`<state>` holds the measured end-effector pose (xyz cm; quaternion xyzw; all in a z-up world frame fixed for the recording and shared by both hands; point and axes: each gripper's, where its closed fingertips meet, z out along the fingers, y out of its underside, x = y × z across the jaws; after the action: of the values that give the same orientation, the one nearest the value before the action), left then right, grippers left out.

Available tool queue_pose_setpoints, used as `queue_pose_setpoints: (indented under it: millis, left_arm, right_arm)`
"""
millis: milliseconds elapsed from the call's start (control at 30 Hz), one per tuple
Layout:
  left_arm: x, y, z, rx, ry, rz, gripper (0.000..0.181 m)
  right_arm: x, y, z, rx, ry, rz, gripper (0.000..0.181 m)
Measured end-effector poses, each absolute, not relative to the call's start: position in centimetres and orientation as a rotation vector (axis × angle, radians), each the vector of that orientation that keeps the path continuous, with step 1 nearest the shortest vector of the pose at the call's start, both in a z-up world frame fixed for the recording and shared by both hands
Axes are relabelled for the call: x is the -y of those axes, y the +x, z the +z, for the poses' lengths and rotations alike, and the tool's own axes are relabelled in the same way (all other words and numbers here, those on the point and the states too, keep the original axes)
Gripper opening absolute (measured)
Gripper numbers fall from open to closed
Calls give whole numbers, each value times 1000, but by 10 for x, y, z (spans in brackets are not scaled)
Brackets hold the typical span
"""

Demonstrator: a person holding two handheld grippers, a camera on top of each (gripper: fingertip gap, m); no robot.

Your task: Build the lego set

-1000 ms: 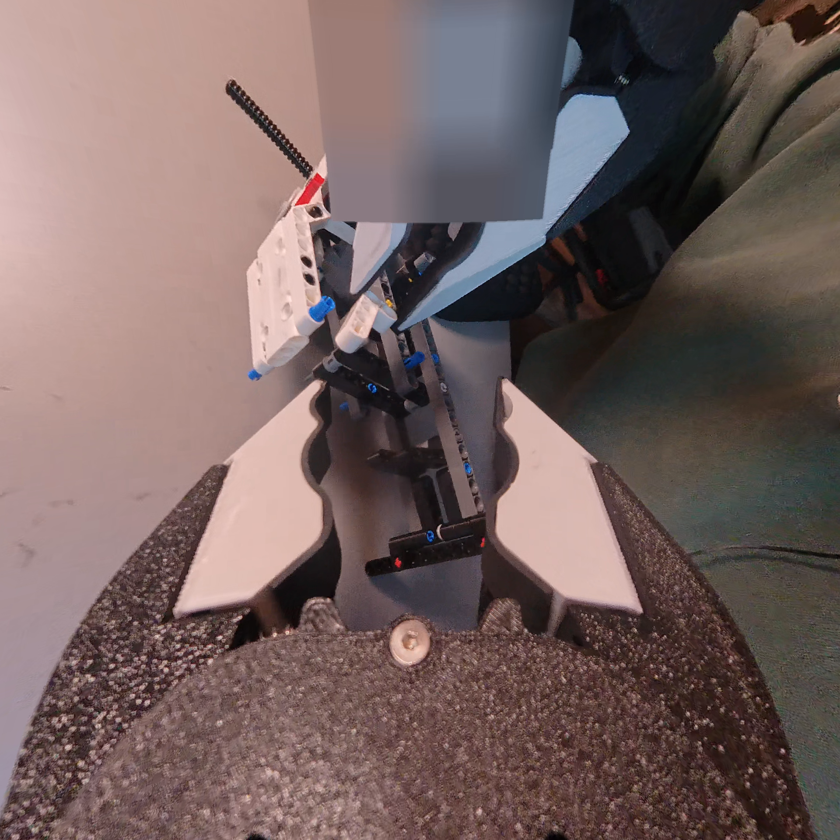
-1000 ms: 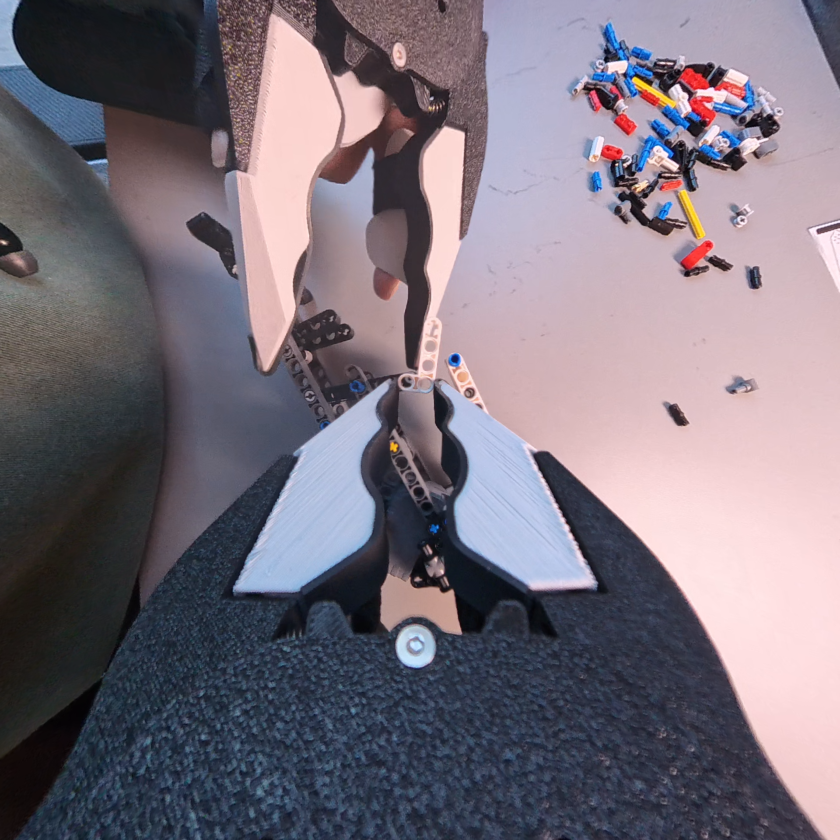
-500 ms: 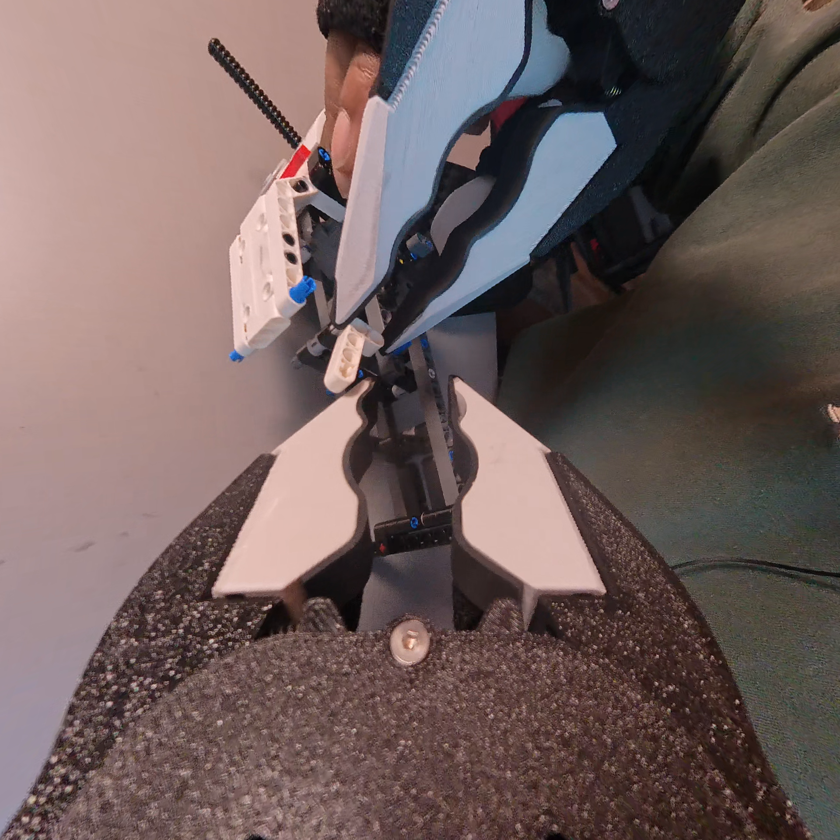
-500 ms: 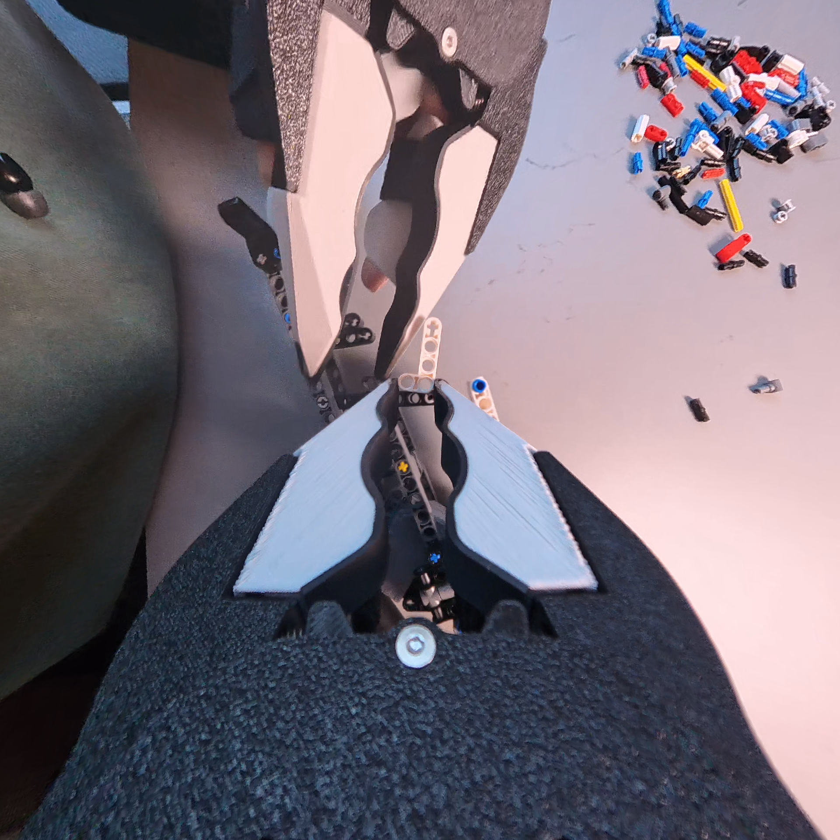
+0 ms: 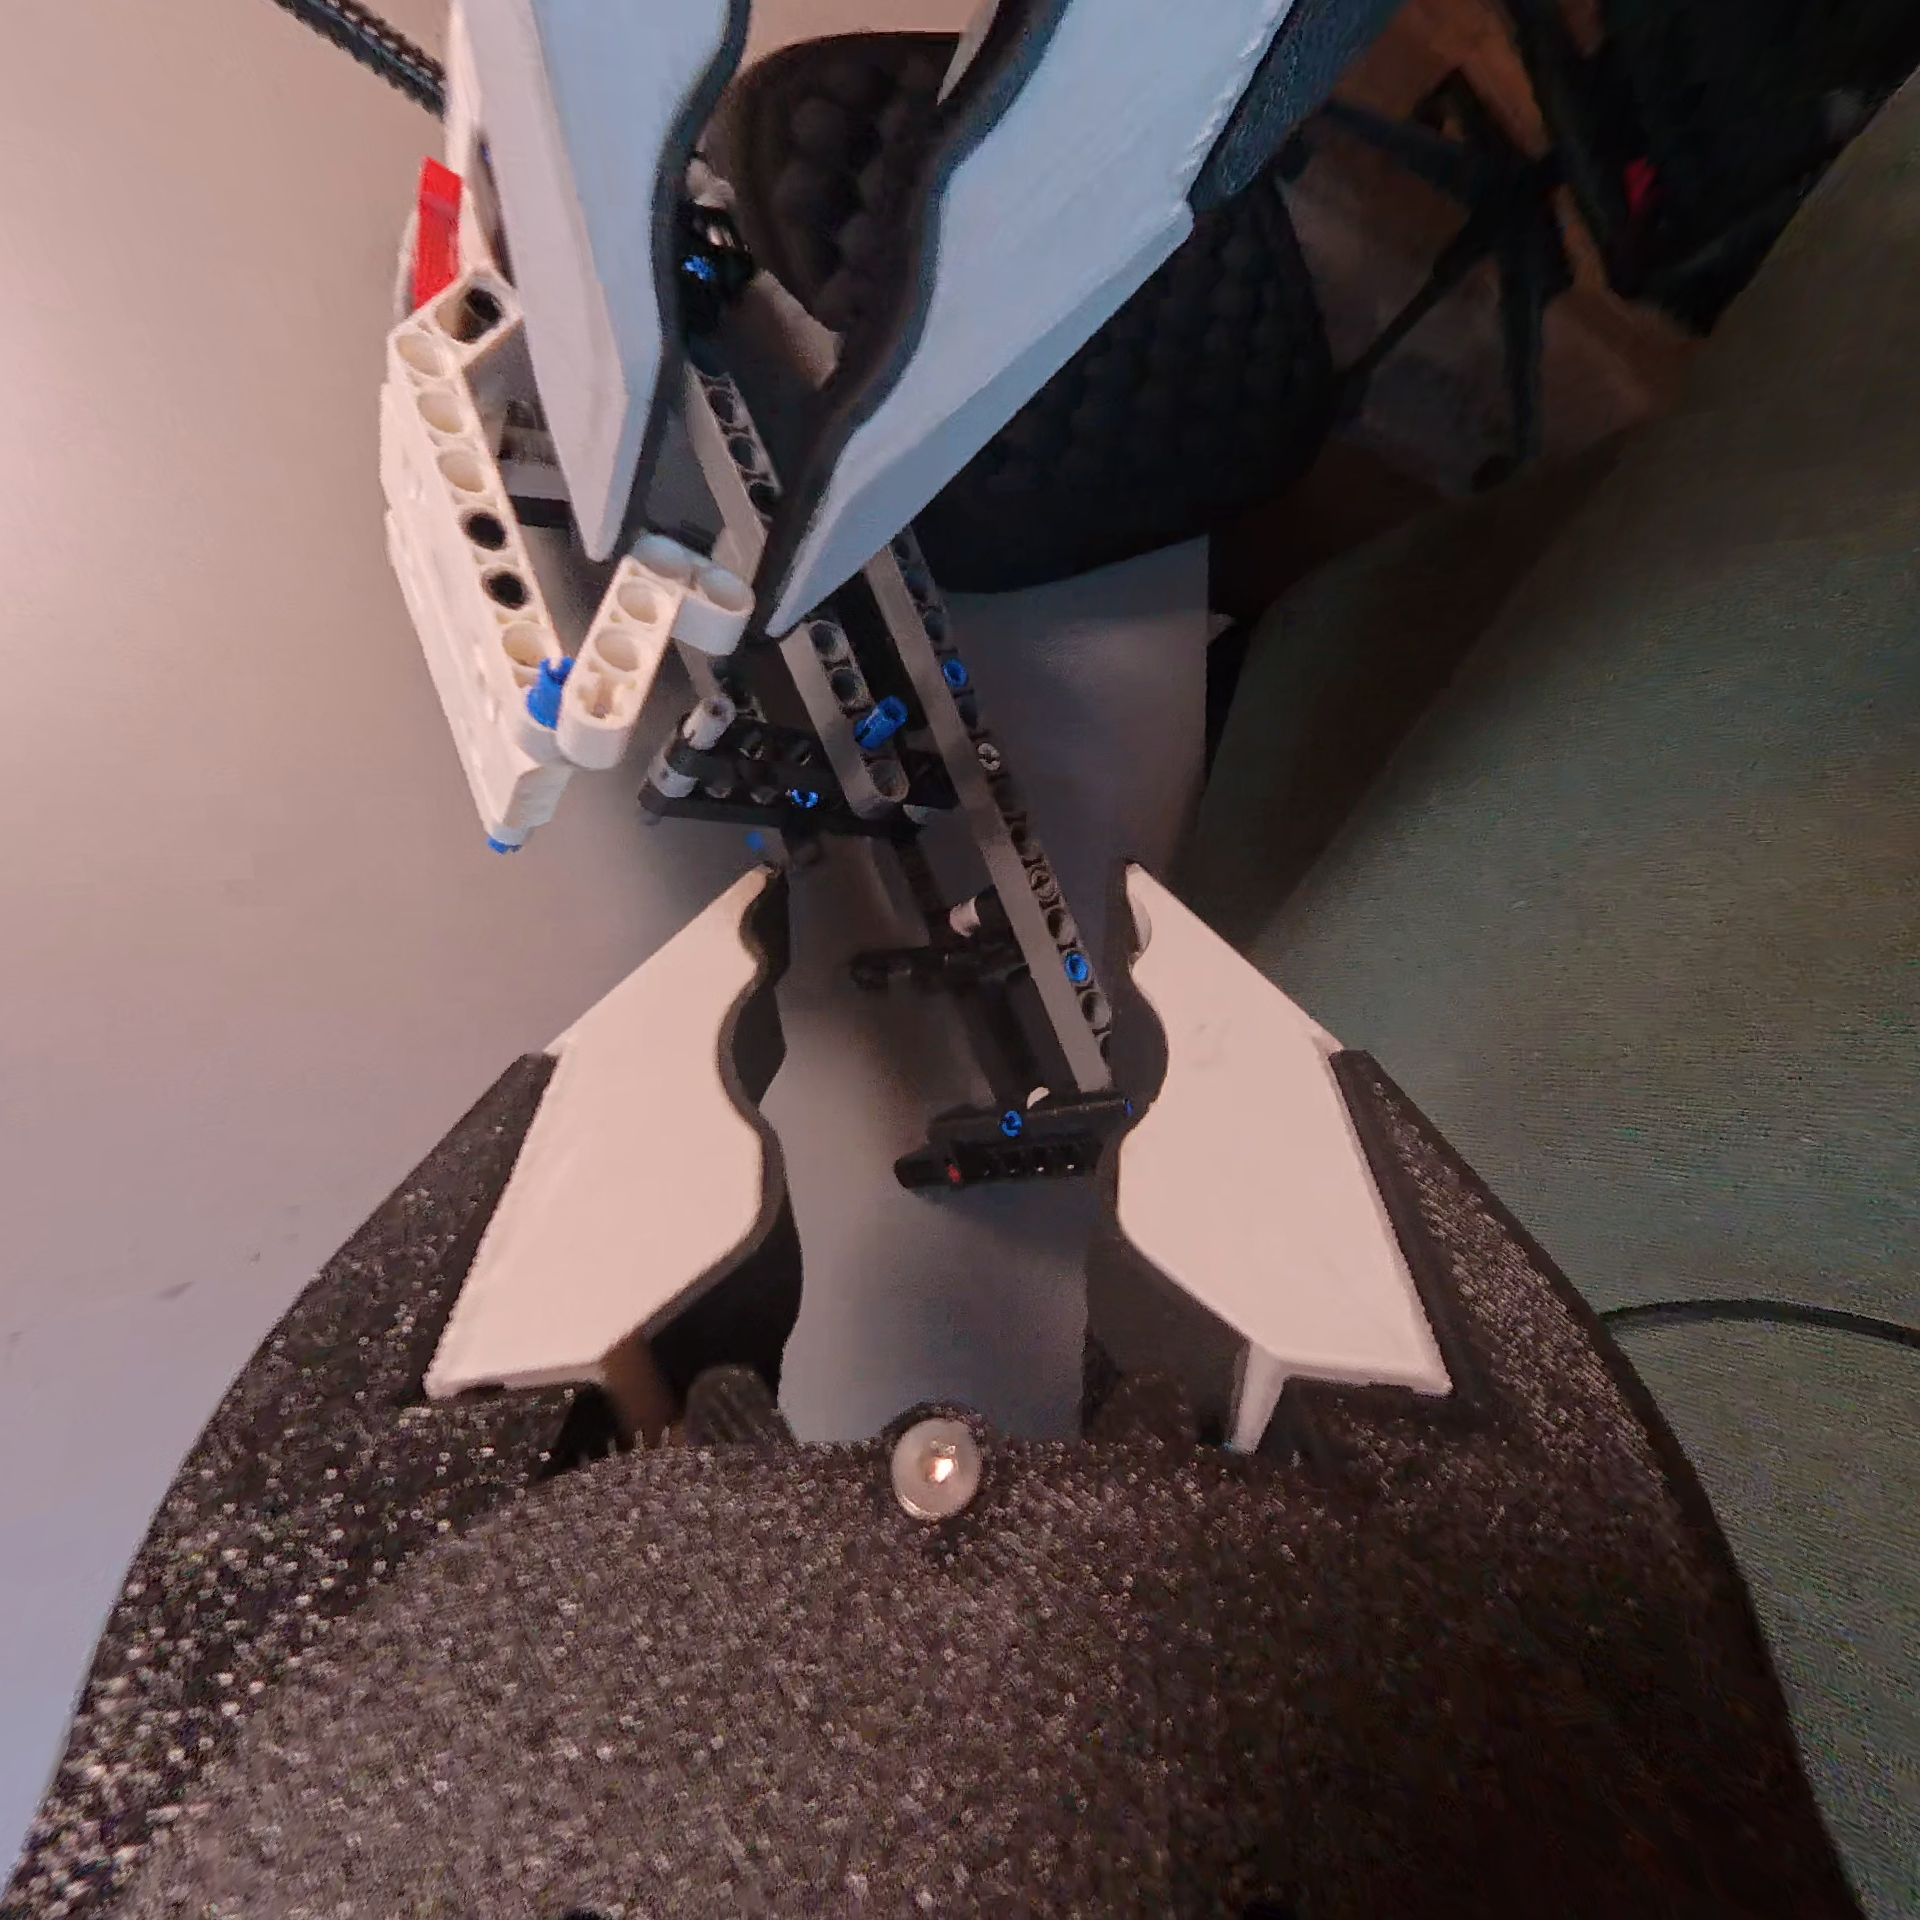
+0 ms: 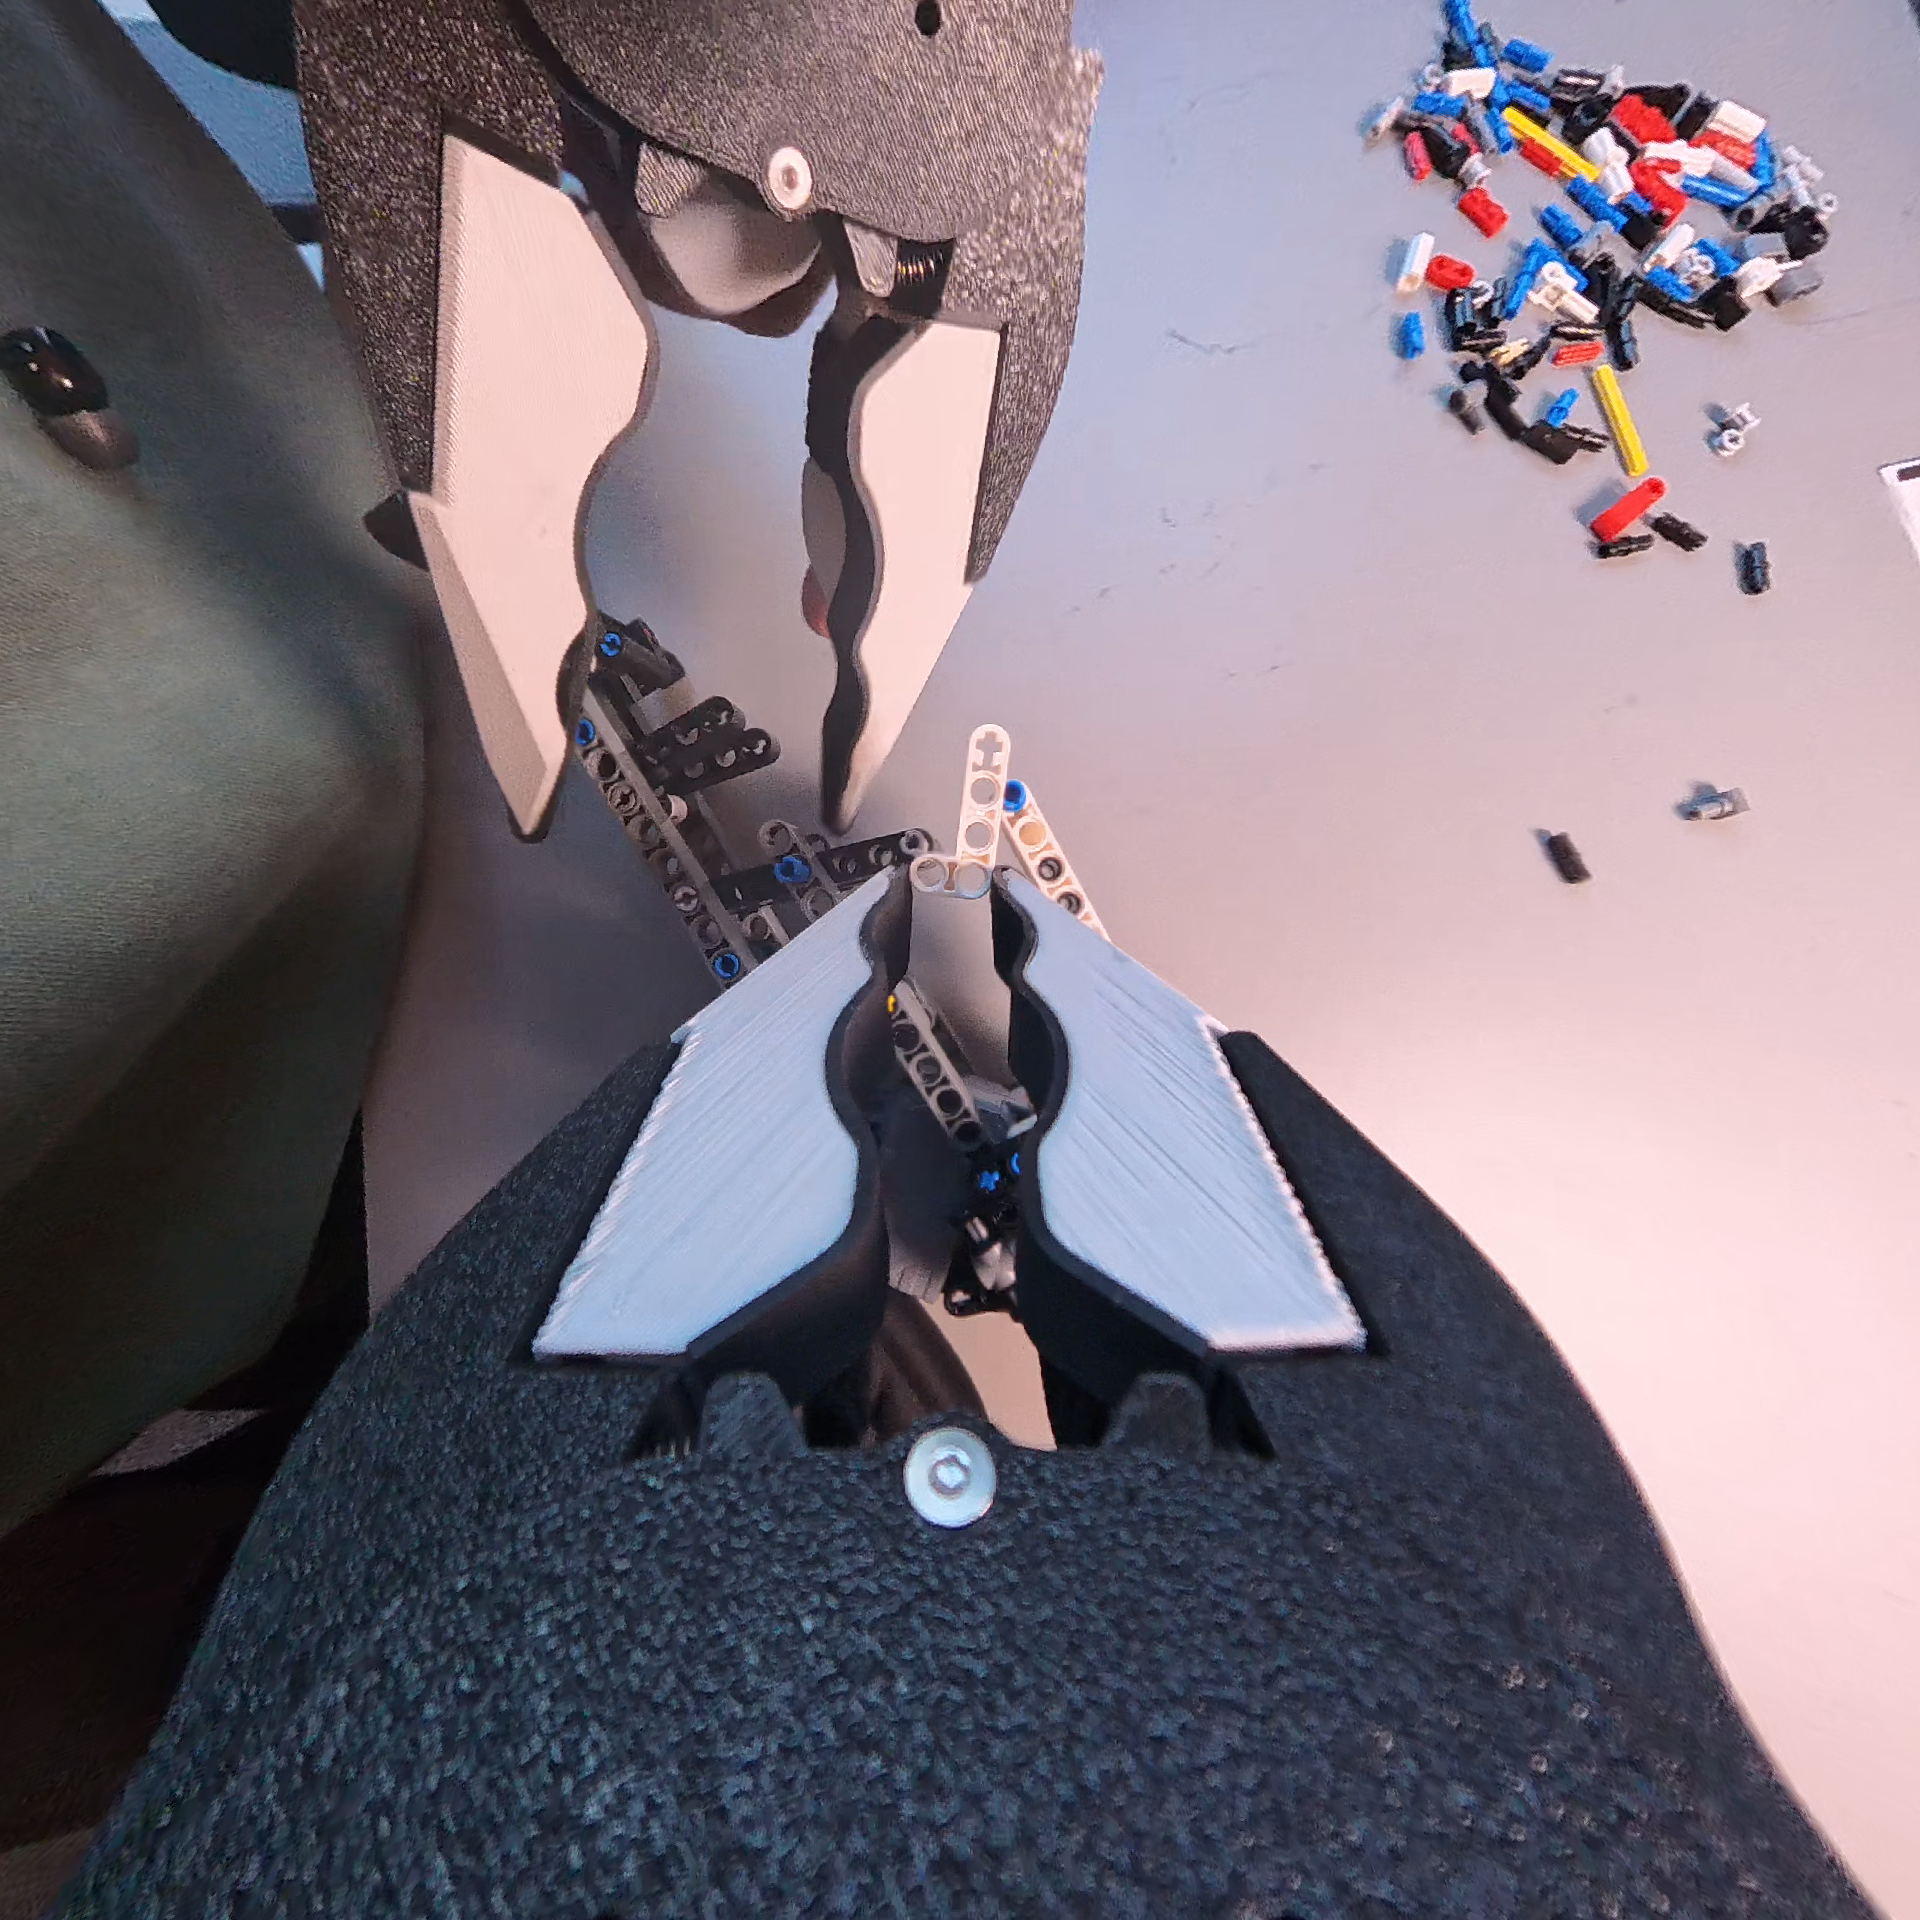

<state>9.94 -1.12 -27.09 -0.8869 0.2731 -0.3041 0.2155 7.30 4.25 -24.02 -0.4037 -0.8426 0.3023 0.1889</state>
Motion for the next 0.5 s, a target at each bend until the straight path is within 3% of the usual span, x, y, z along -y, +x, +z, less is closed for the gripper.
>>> queue_pose_setpoints:
  millis: [67,133,200,267,500]
  left_arm:
    - [14,104,-271,-767,-2463,-888,57]
    - [17,106,-266,-805,-2440,-919,33]
    - [16,105,-265,-812,-2434,-917,31]
    - [17,107,-262,-817,-2414,-954,17]
    - [16,105,-261,-928,-2383,-841,15]
  right_arm:
    - [-38,76,-243,2390,-1115,855,15]
    - [-35,76,-246,2401,-1095,849,15]
    - [-33,76,-248,2418,-1079,846,15]
    - [-34,74,-248,2418,-1070,837,15]
    - [-36,71,-249,2461,-1031,809,15]
